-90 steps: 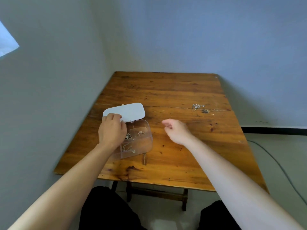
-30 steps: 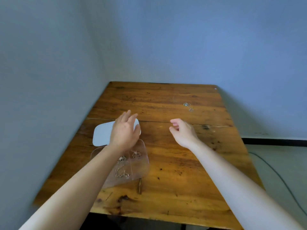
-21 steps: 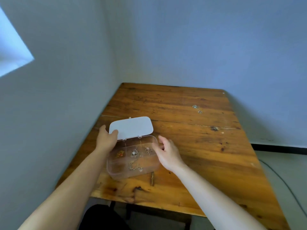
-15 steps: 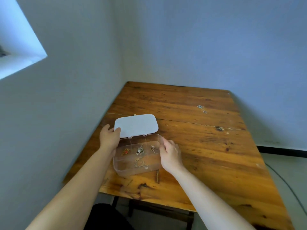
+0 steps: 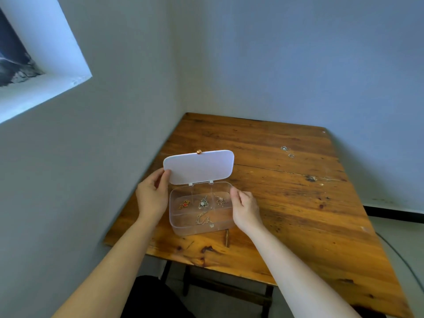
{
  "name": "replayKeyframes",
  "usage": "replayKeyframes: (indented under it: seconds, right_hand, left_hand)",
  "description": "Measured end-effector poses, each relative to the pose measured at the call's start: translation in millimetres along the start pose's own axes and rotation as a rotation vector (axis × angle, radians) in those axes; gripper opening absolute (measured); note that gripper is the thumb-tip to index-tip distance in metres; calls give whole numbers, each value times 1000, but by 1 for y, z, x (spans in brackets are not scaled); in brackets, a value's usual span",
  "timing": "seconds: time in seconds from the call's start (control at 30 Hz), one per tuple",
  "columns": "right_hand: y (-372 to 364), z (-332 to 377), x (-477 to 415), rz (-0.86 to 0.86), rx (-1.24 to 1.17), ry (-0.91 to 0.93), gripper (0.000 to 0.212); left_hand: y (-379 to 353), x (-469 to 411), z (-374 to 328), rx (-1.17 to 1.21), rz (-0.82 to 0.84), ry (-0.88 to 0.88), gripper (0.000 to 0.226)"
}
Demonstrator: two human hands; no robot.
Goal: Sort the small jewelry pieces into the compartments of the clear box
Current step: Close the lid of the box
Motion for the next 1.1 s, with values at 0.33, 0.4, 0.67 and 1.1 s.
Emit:
replayKeyframes:
  seconds: [0.33,0.4,0.67,1.1]
  right_hand:
    - [8,-8,12,-6,-245,57,43]
    - [10,-9,11,11,-254,54,42]
    - [12,-10,14,-6,-225,50,41]
    - [9,-13,14,175,211,143,34]
  left_hand:
    - [11,56,25,-502,357,-400,41]
    - [10,59,27,-560,449,-359,42]
    - [-22,73,5,-924,628,-578,62]
    - [-45,10,26,-988,349,126,65]
Point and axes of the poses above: each hand's wrist, its own x-axis away from the middle knuckle, its own y-axis out of the back of the hand, z = x × y, the point moved 5 cm from there along -x, towards the middle knuckle, and after that the axes turned 14 degrees about z, right-handed, at the moved point
